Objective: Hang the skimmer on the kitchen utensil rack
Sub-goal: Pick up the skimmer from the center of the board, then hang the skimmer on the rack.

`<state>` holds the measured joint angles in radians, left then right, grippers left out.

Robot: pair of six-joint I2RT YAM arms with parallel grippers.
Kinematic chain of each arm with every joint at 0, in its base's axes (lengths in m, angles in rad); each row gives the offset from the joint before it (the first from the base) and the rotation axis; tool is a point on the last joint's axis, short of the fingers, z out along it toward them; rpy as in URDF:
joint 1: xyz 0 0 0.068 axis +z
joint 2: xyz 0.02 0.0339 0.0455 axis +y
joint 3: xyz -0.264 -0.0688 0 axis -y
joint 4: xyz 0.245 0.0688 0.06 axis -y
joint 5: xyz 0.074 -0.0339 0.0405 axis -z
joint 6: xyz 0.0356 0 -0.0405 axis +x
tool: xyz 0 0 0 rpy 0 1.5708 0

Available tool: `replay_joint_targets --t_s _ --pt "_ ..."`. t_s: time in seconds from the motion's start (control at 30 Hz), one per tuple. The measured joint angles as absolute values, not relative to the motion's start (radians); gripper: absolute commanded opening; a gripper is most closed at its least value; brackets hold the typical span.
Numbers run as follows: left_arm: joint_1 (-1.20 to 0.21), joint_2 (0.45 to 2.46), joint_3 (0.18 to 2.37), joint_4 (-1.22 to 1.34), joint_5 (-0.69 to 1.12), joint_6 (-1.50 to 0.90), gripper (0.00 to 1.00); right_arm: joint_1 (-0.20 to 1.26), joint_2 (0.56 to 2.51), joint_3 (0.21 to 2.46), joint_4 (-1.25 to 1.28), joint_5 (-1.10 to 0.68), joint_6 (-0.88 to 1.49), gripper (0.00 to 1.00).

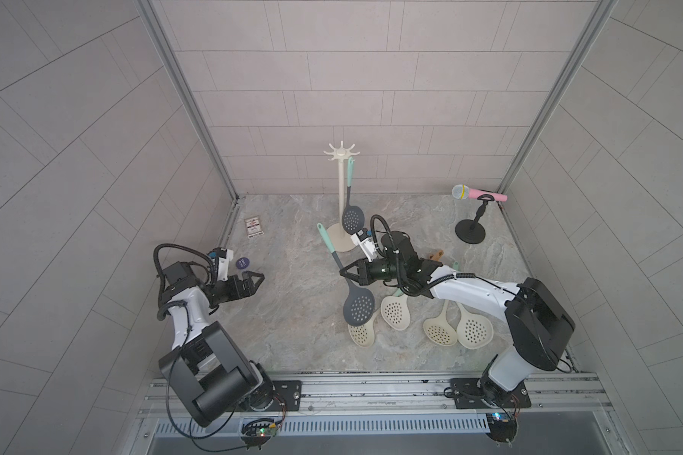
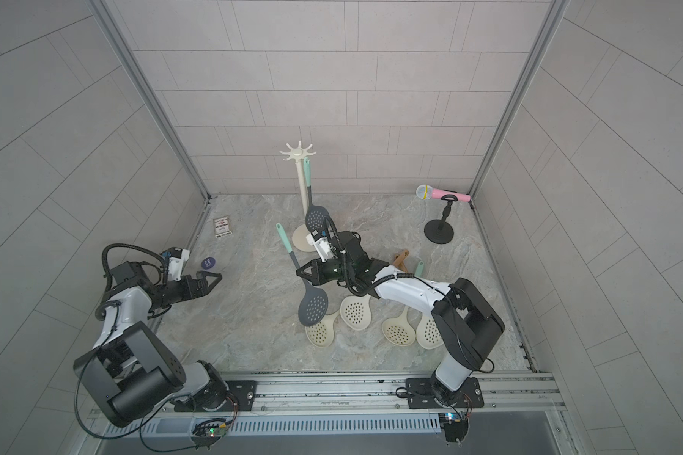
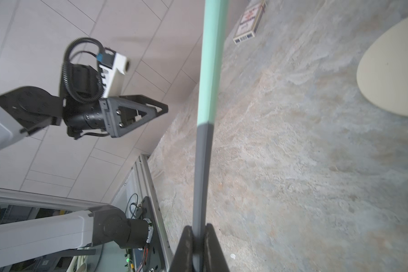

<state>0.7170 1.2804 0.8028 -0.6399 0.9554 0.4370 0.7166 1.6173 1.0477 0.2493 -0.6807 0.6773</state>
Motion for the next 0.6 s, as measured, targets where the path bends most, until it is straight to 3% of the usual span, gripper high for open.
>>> replay_joint_targets --t_s 0.33,0.6 --pt "0.717 1.224 0.756 -0.498 0.846 0.339 1.00 0.650 1.535 1.029 0.457 -0.739 0.767 0.00" --pt "0.704 1.179 0.693 -0.327 0.617 0.219 1.00 0.599 1.535 1.057 0.519 -0.760 0.809 0.00"
